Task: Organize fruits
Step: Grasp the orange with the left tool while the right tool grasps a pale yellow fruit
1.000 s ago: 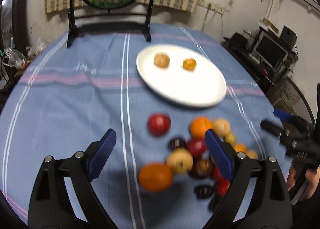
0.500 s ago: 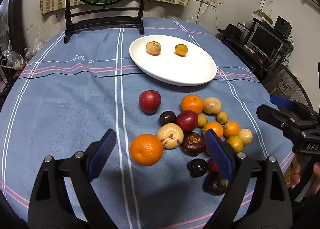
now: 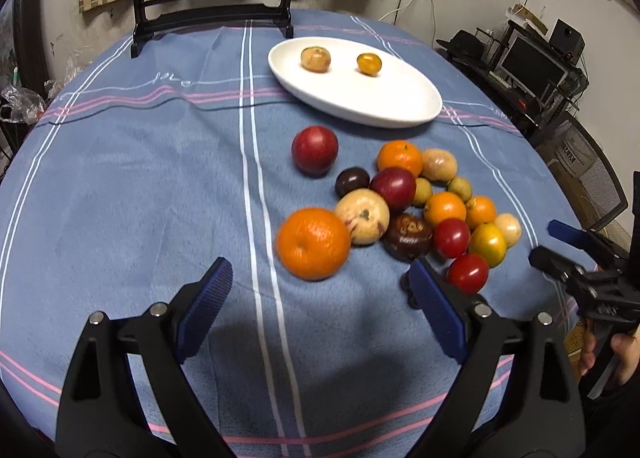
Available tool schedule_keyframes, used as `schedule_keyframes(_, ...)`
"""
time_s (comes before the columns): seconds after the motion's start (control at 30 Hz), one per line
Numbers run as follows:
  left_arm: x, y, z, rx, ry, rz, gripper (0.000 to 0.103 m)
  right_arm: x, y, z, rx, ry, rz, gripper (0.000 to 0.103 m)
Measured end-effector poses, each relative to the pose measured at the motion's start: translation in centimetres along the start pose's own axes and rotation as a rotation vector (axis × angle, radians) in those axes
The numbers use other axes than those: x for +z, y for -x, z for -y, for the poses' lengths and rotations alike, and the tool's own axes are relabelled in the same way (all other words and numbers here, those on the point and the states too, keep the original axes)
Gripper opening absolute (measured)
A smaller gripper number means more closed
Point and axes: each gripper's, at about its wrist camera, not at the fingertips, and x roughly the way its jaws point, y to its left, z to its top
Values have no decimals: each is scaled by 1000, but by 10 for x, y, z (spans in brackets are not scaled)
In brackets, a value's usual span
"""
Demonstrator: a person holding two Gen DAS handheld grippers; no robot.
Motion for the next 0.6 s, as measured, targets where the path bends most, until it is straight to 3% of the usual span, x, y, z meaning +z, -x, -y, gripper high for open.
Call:
schedule_keyframes(0.03,-1,-1,-1,-1,1,-4,92,0,-5,3,11,-9,-11,63)
schedule_keyframes(0.07,-2,-2,-2,-1,5,-9,92,0,-10,6,22,-20,-21,55)
schedule_keyframes(0.13,-3,-3,-4,3,11,-12,92,2,-19,13,31,-38,-30,48)
schedule_keyframes(0.27,-2,-5,-8,0,17,-16,92,4,-38,15,54,-36,-62,46)
schedule_keyframes(0.33,-2,-10,-7,1,12,-22,92,6,-39,9,56,-5,-47,37)
schedule_keyframes(0.6,4,-32,-15,-24,-2,-43,89,10,-7,10,32,-27,20,37)
